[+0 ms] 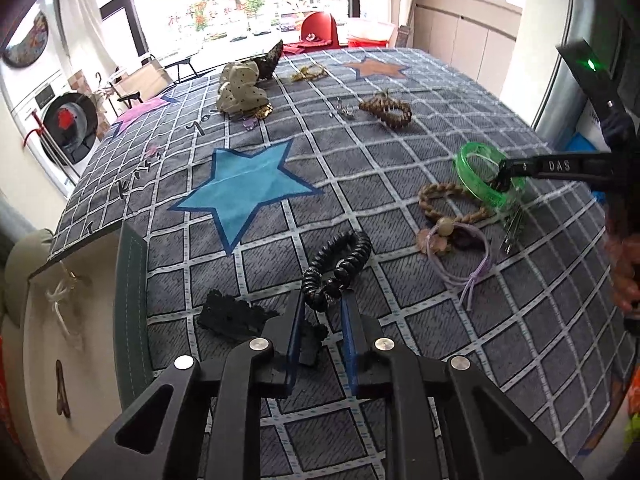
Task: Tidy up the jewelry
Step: 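Grasp the black coiled hair tie with the left tool while the right tool grasps the green bangle, then carry the coiled hair tie in the left tool while the right tool carries the green bangle to the tray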
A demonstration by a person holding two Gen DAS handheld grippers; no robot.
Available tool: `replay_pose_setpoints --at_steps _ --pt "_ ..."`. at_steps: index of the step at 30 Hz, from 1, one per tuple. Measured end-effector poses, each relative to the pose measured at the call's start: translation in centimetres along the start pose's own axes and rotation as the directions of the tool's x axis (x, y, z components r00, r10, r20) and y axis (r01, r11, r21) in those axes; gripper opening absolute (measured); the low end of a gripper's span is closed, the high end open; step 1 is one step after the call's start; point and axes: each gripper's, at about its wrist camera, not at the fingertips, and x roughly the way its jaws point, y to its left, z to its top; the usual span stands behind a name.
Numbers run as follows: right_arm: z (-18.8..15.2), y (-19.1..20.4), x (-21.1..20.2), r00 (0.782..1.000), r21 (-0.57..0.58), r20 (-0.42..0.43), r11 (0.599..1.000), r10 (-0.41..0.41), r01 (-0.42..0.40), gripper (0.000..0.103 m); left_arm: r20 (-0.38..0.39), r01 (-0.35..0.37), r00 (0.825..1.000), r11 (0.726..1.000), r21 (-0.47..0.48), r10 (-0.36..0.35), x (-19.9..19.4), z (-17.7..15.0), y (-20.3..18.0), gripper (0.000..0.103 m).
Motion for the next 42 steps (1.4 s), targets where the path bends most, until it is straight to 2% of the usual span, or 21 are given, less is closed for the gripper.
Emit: replay_pose_setpoints --at_steps 2,3,14,23,34,42 --pt "0.0 -0.2 -0.8 1.000 0.017 0.018 1.000 0.017 -0.017 0.007 0.011 0.006 1.000 1.000 -0.021 -0.006 -0.4 0.2 0.4 0.019" --pt "-0.1 -0.3 -1.2 0.999 0.023 0.025 0.999 0.028 -0.028 0.007 0.016 0.008 1.000 1.000 -0.029 -0.008 -0.7 0.3 0.5 0.011" --pt "-1.9 0.6 -4.6 0.993 0.024 0.046 0.994 0.107 -0.108 0.007 0.049 0.023 0.999 0.997 -0.069 -0.020 -2.8 -0.3 1.1 0.011" --pt "-4.2 2.6 -6.7 0.987 -0.001 0.040 0.988 0.157 -0.157 0.007 0.105 0.038 0.994 0.991 -0.132 -0.024 -5.9 -1.3 2.8 0.011" --pt "-6.6 6.6 -8.3 0.980 -0.053 0.011 0.979 0.199 -0.199 0.007 0.139 0.044 0.990 0.979 -0.200 -0.017 -8.9 -4.2 5.3 0.011" --pt "-7.1 11.3 -9.6 0.974 -0.135 0.002 0.965 0.227 -0.224 0.007 0.174 0.045 0.985 0.961 -0.273 0.003 -11.3 -6.8 8.5 0.011"
